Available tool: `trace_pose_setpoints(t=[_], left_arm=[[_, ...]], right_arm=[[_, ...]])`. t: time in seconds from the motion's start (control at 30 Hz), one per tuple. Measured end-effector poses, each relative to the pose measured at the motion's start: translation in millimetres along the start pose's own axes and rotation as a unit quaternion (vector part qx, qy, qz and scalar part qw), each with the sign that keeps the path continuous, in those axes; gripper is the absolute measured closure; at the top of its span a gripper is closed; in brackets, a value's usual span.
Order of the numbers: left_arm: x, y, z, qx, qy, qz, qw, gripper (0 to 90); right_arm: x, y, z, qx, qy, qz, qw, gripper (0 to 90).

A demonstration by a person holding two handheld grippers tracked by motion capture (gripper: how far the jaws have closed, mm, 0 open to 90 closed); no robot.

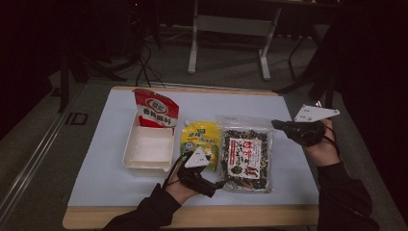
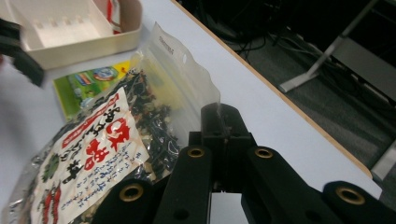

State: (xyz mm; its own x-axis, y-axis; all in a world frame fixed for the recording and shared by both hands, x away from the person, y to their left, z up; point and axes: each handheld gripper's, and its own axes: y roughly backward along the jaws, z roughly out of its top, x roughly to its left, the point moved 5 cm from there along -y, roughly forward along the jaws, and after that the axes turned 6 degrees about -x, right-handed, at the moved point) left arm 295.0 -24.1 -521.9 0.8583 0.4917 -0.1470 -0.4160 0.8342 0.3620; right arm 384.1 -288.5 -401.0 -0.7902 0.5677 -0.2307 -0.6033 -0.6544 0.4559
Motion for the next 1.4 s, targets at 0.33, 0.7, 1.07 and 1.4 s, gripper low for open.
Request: trace_pose_setpoints(t=[0.33,0.7,1.07,1.4], left_arm=[[25.4,-27.2,4.4,0.017,0.023,-0.001,0.9996,2.8],[41.3,-42.7,6.9,0.015,0.035,-0.053,0.9978,20.8],[24.5,-31.2,17.7,0.004,0.012,-0.137,0.9905,68.3],[-2.6,-13.8,45.7,-0.007,-0.032,-0.119,0.9924,77.6]], right_arm=[[16.2,16.8,7.5,-0.017,0.02,0.008,0.9996,90.0],[29.3,23.2,18.7,-0.033,0.035,0.019,0.9987,90.0],[36.1,30.2,27.9,-0.047,0.04,0.026,0.9977,90.0],[29.5,46.7,34.2,-0.069,0.03,0.01,0.9971,90.0]])
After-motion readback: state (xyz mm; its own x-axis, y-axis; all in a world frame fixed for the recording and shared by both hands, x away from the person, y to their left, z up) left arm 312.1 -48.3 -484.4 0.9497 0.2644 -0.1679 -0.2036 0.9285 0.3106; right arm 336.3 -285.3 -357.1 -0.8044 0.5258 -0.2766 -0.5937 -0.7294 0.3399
